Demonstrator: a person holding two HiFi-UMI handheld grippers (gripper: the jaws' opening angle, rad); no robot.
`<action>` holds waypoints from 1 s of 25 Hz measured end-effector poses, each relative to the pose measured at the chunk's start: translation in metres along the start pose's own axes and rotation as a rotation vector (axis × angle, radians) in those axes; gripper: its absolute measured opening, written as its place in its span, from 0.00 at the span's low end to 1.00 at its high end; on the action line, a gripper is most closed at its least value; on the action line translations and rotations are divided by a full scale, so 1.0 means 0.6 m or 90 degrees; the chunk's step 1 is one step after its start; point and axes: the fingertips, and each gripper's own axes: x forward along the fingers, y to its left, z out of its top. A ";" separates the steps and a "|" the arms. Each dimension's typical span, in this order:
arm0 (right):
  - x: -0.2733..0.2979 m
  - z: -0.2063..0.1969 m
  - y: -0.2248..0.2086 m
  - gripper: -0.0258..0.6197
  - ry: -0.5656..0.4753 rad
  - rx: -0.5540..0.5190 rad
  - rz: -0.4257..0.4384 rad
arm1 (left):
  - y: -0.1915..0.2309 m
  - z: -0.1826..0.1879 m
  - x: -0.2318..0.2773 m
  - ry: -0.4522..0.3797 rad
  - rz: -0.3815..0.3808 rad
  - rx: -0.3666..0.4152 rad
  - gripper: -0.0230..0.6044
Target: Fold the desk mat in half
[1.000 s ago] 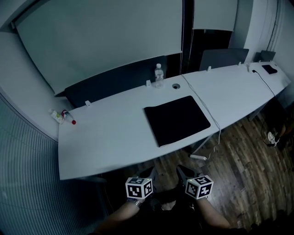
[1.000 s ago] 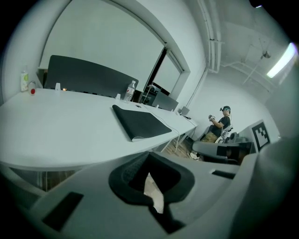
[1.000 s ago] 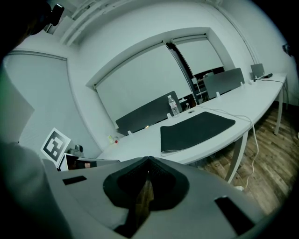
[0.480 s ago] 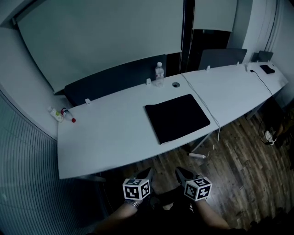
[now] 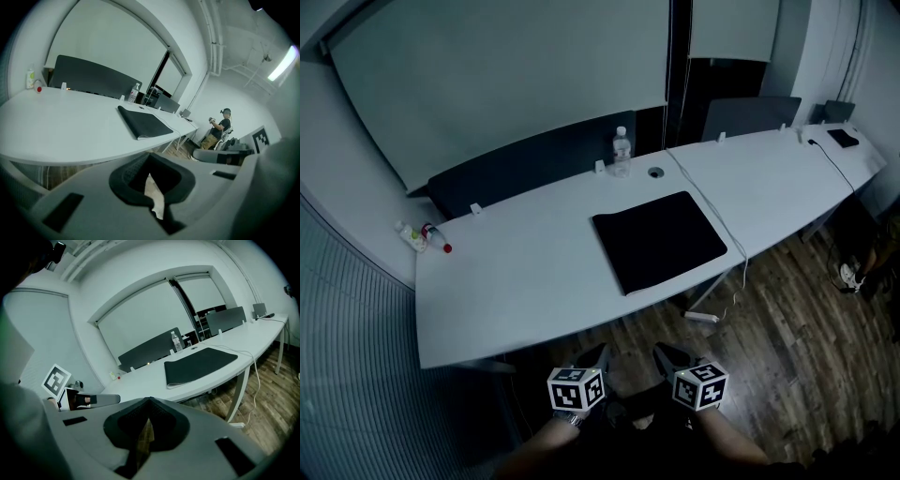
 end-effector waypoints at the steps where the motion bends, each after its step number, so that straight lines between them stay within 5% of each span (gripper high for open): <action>1: 0.000 -0.002 -0.001 0.07 0.001 0.000 0.000 | 0.000 -0.002 0.001 0.001 0.000 -0.001 0.04; 25: 0.001 0.001 -0.012 0.07 -0.005 0.007 -0.011 | -0.005 -0.007 0.014 0.015 -0.007 0.008 0.04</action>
